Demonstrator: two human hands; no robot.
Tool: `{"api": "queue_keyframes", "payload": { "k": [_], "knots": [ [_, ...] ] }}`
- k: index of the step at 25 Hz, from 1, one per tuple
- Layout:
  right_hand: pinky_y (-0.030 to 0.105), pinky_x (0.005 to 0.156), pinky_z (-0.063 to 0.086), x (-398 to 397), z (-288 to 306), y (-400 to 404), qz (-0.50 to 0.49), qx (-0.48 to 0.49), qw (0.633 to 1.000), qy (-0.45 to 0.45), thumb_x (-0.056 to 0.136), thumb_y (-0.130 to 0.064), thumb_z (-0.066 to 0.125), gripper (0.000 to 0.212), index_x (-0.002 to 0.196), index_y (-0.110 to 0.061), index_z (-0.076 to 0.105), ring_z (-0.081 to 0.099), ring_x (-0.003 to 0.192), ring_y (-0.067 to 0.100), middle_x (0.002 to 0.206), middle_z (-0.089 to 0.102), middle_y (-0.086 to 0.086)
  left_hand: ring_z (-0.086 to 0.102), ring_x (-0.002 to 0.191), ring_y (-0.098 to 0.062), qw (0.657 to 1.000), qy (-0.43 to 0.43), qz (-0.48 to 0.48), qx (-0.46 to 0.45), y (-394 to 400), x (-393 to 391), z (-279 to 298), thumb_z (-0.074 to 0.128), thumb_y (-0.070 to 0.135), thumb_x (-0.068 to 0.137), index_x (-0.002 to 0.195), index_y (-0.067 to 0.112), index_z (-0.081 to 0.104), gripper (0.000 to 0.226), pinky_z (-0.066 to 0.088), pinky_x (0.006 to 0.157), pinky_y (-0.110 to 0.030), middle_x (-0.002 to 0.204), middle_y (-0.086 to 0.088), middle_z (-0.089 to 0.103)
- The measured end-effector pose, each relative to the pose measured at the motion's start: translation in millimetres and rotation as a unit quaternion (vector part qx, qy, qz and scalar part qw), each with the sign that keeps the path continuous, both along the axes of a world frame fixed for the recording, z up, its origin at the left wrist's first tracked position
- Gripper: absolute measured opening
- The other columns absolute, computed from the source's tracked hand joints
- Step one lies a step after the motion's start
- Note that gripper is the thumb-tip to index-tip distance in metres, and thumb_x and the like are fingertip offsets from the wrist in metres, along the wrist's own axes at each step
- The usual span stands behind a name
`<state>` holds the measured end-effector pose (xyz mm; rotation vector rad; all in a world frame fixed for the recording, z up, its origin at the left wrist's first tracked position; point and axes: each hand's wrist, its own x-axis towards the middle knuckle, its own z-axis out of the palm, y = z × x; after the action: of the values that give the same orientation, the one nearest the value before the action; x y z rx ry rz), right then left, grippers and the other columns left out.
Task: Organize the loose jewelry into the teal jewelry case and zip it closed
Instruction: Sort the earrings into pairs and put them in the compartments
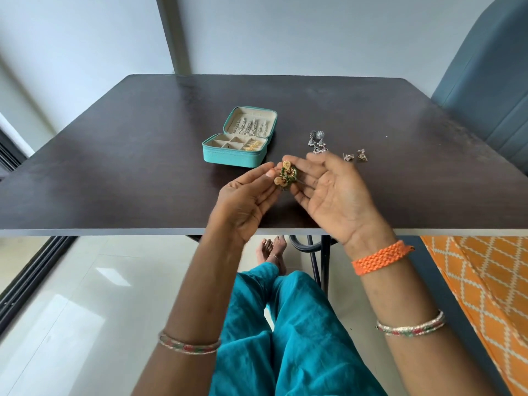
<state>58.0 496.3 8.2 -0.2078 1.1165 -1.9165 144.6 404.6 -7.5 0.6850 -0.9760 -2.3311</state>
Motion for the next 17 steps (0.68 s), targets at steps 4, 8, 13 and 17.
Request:
{"api": "queue_keyframes", "payload": {
  "k": [4, 8, 13, 17],
  "knots": [
    [0.015, 0.075, 0.049, 19, -13, -26, -0.160, -0.047, 0.985, -0.051, 0.090, 0.009, 0.044, 0.040, 0.126, -0.001, 0.055, 0.061, 0.086, 0.011, 0.106, 0.065, 0.012, 0.066, 0.059, -0.009, 0.994, -0.012, 0.111, -0.016, 12, -29, -2, 0.061, -0.008, 0.084, 0.106, -0.006, 0.064, 0.022, 0.056, 0.068, -0.022, 0.067, -0.003, 0.070],
    [0.013, 0.077, 0.053, 13, -23, -27, -0.189, 0.015, 0.973, 0.131, 0.084, 0.016, 0.053, 0.043, 0.125, 0.003, 0.056, 0.064, 0.085, 0.005, 0.108, 0.067, 0.012, 0.068, 0.057, -0.010, 0.996, -0.028, 0.084, -0.016, -4, -28, -2, 0.060, -0.007, 0.086, 0.101, -0.006, 0.064, 0.016, 0.058, 0.061, -0.022, 0.063, -0.005, 0.070],
    [0.017, 0.076, 0.052, 8, -30, -31, -0.241, 0.030, 0.938, 0.246, 0.081, 0.011, 0.062, 0.035, 0.114, 0.001, 0.064, 0.068, 0.082, 0.008, 0.096, 0.071, 0.008, 0.069, 0.065, -0.012, 0.998, 0.023, 0.061, 0.010, -5, -25, -4, 0.055, -0.004, 0.089, 0.105, -0.002, 0.062, 0.017, 0.059, 0.071, -0.026, 0.070, -0.005, 0.072],
    [0.025, 0.082, 0.055, 9, -30, -34, -0.268, 0.031, 0.936, 0.228, 0.080, 0.008, 0.065, 0.029, 0.109, 0.002, 0.067, 0.068, 0.083, 0.008, 0.092, 0.072, 0.008, 0.065, 0.087, -0.016, 0.995, 0.008, 0.071, -0.067, 9, -29, -12, 0.058, -0.006, 0.087, 0.122, 0.003, 0.057, 0.036, 0.050, 0.094, -0.035, 0.096, -0.010, 0.069]
  ]
}}
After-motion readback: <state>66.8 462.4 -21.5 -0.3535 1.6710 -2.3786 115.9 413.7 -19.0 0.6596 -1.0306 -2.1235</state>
